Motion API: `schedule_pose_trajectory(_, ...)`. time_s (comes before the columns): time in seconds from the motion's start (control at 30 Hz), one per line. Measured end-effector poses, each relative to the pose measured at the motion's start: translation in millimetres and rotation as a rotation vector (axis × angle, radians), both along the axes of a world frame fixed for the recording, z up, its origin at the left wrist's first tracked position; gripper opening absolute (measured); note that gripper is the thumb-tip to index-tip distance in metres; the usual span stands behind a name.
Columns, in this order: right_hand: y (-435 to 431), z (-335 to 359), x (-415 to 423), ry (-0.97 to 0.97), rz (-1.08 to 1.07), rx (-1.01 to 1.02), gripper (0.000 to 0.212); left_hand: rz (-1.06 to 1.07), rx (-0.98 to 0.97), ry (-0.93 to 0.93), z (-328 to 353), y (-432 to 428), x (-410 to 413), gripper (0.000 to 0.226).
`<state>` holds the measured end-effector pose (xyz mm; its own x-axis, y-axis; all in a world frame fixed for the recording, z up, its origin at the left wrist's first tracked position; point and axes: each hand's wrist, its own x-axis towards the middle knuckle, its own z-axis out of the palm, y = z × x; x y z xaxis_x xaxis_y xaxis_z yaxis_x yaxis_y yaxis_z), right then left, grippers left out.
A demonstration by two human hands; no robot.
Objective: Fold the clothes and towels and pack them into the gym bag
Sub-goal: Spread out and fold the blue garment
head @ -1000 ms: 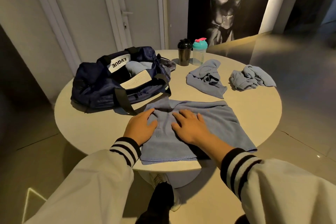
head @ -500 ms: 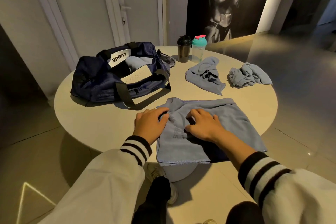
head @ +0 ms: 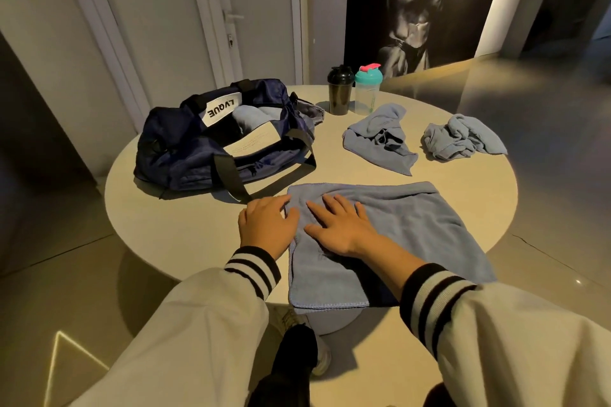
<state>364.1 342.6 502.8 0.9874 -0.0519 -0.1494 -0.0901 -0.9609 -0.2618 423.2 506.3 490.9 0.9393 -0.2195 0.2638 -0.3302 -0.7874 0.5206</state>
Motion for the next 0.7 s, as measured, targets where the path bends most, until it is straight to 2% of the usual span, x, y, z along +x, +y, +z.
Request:
schedule_pose_trajectory(0.13, 2, -3, -3, -0.053, 0.000, -0.014, 0.064, -0.075, 0.180, 0.064, 3, -9, 2, 0.042)
schedule_pose_trajectory(0.3, 4, -7, -3, -0.145, -0.040, 0.016, 0.063, -0.093, 0.156, 0.101, -1, -8, 7, 0.043)
schedule_pose_trajectory(0.47, 1, -15, -9, -0.488, -0.065, 0.096, 0.052, -0.038, 0.148, 0.106, 0, -10, 12, 0.056)
schedule_pose_trajectory(0.6, 1, -13, -11, -0.290, -0.004, -0.006, 0.063, -0.056, -0.011, 0.081, 3, -5, 1, 0.047)
schedule_pose_trajectory(0.7, 3, -9, -9, -0.228, -0.007, 0.010, 0.064, -0.109, 0.001, 0.058, 1, -2, -10, 0.040)
